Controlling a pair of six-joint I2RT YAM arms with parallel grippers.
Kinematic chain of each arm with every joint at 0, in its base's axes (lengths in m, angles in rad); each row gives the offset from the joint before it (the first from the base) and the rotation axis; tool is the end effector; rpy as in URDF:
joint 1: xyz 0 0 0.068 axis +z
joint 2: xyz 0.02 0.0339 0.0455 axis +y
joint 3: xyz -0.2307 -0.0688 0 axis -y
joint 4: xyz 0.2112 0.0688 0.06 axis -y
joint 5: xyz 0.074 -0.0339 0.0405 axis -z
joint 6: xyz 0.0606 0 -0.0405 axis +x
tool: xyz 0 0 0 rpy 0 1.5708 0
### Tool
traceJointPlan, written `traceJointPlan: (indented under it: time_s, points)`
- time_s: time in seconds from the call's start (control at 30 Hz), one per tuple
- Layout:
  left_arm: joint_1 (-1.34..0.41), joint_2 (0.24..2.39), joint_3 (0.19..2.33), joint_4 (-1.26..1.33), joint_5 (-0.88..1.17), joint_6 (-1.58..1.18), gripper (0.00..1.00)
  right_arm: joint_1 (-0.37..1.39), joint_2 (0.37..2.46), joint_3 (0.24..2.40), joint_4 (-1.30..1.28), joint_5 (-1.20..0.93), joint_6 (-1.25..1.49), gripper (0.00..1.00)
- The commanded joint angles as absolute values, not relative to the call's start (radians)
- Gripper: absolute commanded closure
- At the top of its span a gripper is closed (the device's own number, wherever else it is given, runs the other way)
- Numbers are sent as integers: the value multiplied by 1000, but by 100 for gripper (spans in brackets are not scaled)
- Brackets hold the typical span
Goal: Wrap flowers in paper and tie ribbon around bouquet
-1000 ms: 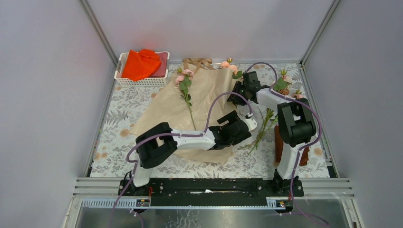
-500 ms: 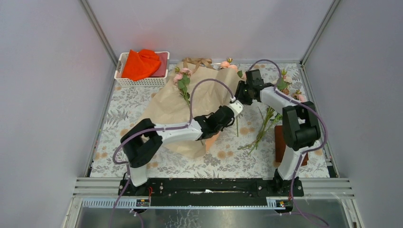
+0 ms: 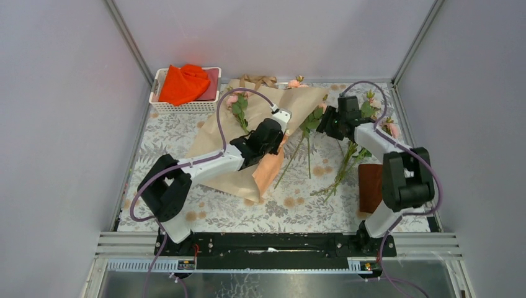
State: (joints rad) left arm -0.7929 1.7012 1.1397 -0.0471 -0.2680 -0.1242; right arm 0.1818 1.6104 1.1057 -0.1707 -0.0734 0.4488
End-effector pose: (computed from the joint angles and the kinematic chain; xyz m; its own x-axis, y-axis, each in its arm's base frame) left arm 0.2707 -0.2519 0.2049 -0.4643 0.3011 -0.8329 0.4807 0.8756 0.0486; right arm 0.3414 0.0673 0.2104 -0.6567 0.3193 -0.6833 0.0536 0.9235 0.3799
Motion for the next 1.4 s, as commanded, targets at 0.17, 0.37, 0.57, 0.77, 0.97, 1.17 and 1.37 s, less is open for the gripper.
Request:
traceJointPlan:
  time_s: [0.17, 0.37, 0.57, 0.77, 0.97, 1.17, 1.37]
  points:
    - [-785, 1671, 1114, -53, -226, -156, 100, 336, 1881, 1218, -67, -31, 545, 28]
    - [-785, 1659, 1105, -47, -205, -152, 100, 363, 1978, 1307, -133, 187, 527, 14]
    - [-784, 1662, 1107, -47, -194, -149, 100, 364, 2100, 1361, -164, 213, 492, 24]
    - [-796, 1676, 1098, -54, -134, -107, 100, 268, 2040, 1295, -191, 258, 501, 70]
    - [-876, 1723, 1087, -59, -93, -26, 100, 105, 1872, 1154, -160, 186, 401, 92]
    - [-916, 1769, 1121, -57, -59, -30, 100, 94, 1736, 1168, -236, 228, 307, 100]
    - [-937, 1813, 1141, -68, -29, -18, 92, 88, 1611, 1226, -345, 362, 312, 98]
